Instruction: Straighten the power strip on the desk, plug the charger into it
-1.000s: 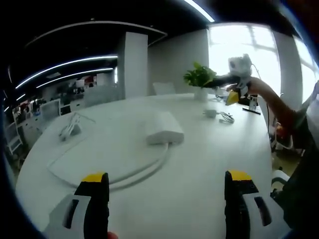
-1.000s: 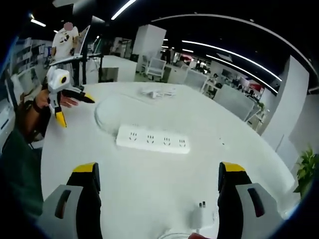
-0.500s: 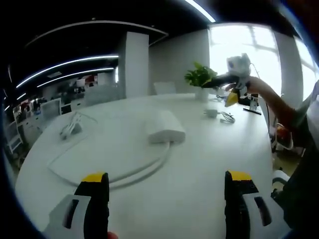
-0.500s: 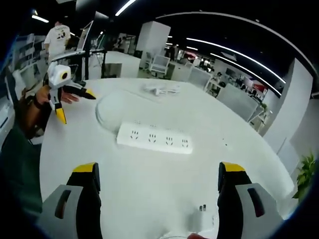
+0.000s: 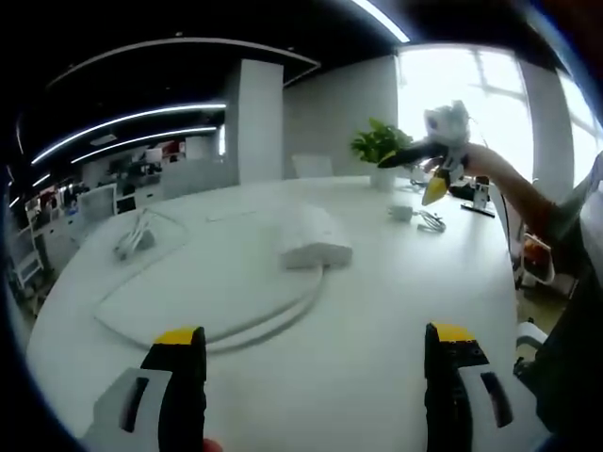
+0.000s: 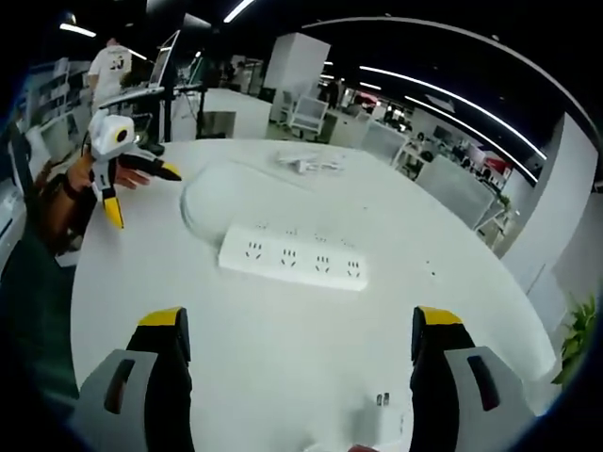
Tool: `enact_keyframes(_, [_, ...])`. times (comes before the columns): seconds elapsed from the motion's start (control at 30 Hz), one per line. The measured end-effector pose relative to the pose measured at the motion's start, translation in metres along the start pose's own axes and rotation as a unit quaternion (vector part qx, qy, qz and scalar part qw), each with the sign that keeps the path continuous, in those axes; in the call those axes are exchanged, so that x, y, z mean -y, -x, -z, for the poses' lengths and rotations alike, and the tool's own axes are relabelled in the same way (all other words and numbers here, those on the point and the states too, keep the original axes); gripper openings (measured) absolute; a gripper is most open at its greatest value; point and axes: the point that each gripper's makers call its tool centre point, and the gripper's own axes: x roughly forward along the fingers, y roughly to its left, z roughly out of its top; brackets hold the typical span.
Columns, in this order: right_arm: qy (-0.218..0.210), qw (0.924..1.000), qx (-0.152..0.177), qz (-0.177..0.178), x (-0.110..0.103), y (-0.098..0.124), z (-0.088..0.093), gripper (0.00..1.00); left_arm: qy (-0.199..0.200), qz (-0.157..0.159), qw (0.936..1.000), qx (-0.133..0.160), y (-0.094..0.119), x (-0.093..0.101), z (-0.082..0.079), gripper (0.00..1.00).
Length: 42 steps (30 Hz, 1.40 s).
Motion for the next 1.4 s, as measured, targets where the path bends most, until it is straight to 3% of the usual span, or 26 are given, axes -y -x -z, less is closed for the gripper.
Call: enact_keyframes(1.4, [0.048, 0.9978, -0.032, -0.033, 0.004, -0.020, -0.007, 0.99, 0.005, 0.000, 1.0000, -0.002, -0.005, 0.000, 0.001, 0.99])
